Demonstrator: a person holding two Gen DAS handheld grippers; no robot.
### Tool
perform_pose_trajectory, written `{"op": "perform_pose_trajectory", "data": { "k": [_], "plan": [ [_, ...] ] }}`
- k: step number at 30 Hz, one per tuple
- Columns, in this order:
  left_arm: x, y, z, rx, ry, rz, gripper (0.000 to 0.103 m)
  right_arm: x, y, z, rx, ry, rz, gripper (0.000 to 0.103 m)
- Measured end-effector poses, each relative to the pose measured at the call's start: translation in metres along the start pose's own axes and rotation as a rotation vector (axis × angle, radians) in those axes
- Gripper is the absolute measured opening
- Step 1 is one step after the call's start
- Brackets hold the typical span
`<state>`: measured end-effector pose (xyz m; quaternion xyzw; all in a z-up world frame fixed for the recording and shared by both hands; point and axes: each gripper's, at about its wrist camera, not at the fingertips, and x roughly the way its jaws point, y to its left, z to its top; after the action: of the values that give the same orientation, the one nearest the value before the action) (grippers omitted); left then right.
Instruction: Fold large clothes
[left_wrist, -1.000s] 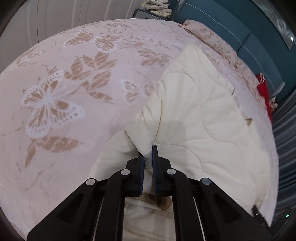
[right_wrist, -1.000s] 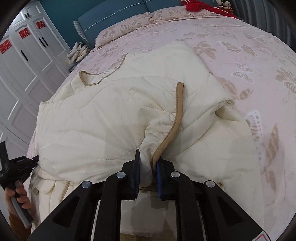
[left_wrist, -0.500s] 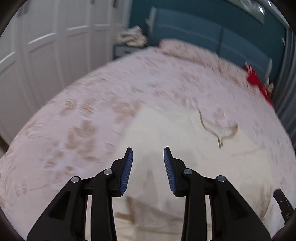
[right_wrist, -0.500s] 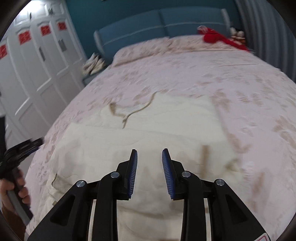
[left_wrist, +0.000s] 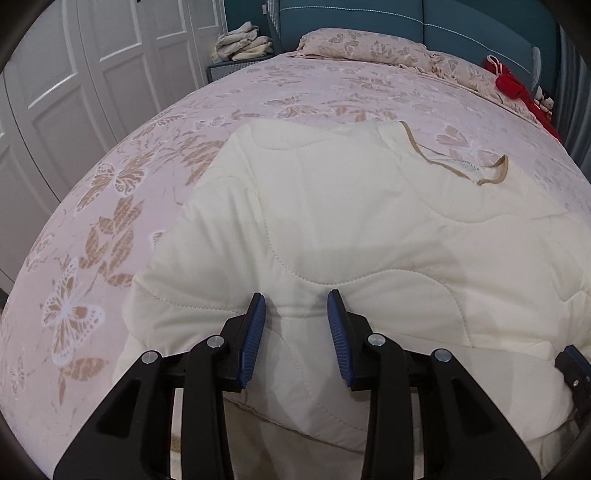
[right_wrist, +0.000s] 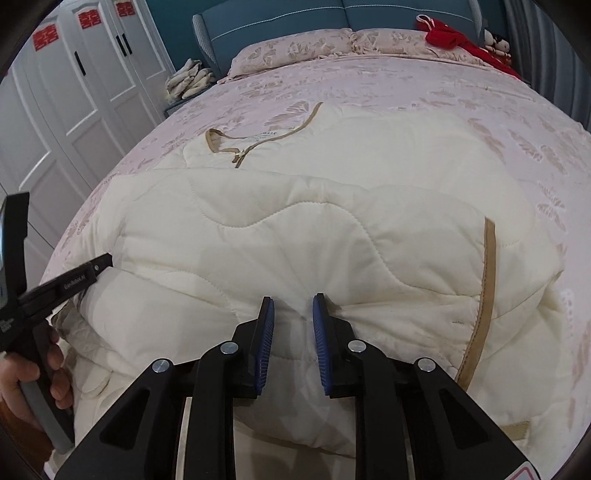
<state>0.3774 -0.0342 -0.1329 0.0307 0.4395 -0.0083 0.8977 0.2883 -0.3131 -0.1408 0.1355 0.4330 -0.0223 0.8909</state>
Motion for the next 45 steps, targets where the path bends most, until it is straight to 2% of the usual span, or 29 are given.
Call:
{"op": "perform_pose_trajectory", "data": {
  "k": [5, 7, 8, 9, 11, 13, 14, 15, 19, 22, 24, 28, 32, 34, 37, 41, 45],
  "plan": [
    [0.003, -0.003, -0.002, 0.013, -0.018, 0.014, 0.034, 0.001, -0.001, -0.001, 0.003, -0.009, 0.009, 0.017],
    [-0.006, 0.002, 0.006, 0.001, 0.000, -0.011, 0.034, -0.003, -0.001, 0.004, 0.014, 0.009, 0.012, 0.017],
    [-0.011, 0.004, 0.010, -0.003, 0.004, -0.024, 0.034, -0.011, 0.002, 0.009, 0.020, 0.021, 0.004, 0.021],
    [-0.020, 0.010, 0.020, -0.016, -0.007, -0.055, 0.034, -0.020, 0.004, 0.016, 0.022, 0.011, 0.011, 0.028],
    [-0.037, 0.020, 0.040, -0.028, -0.063, -0.079, 0.034, -0.035, 0.009, 0.033, 0.020, -0.034, 0.055, 0.028],
    [-0.045, 0.027, 0.068, -0.055, -0.109, -0.082, 0.039, -0.038, 0.020, 0.061, 0.012, -0.061, 0.098, 0.028],
    [-0.041, 0.031, 0.087, -0.088, -0.108, -0.104, 0.045, -0.032, 0.027, 0.077, 0.007, -0.061, 0.124, 0.029],
    [-0.034, 0.033, 0.102, -0.115, -0.096, -0.110, 0.046, -0.025, 0.032, 0.087, 0.005, -0.061, 0.141, 0.029],
    [0.010, 0.029, 0.147, -0.167, -0.027, -0.109, 0.046, 0.037, 0.062, 0.138, -0.010, -0.012, 0.187, 0.029],
    [0.048, 0.022, 0.163, -0.198, 0.037, -0.104, 0.046, 0.083, 0.081, 0.164, 0.012, 0.017, 0.214, 0.029],
    [0.072, 0.018, 0.163, -0.210, 0.068, -0.097, 0.046, 0.110, 0.094, 0.177, 0.015, 0.024, 0.215, 0.029],
    [0.105, 0.010, 0.153, -0.149, 0.077, -0.026, 0.046, 0.157, 0.105, 0.191, 0.023, 0.081, 0.190, 0.034],
    [0.117, 0.006, 0.140, -0.111, 0.021, 0.008, 0.049, 0.187, 0.109, 0.185, 0.011, 0.128, 0.176, 0.037],
    [0.118, 0.003, 0.139, -0.099, 0.000, 0.020, 0.050, 0.187, 0.111, 0.178, -0.019, 0.105, 0.169, 0.037],
    [0.118, -0.001, 0.133, -0.085, -0.026, 0.039, 0.051, 0.189, 0.112, 0.174, -0.039, 0.088, 0.145, 0.030],
    [0.120, 0.000, 0.132, -0.087, -0.038, 0.041, 0.053, 0.190, 0.097, 0.172, 0.027, 0.070, 0.147, 0.013],
    [0.121, -0.002, 0.132, -0.077, -0.031, 0.060, 0.055, 0.173, 0.083, 0.174, 0.101, 0.019, 0.128, 0.012]
  ]
}}
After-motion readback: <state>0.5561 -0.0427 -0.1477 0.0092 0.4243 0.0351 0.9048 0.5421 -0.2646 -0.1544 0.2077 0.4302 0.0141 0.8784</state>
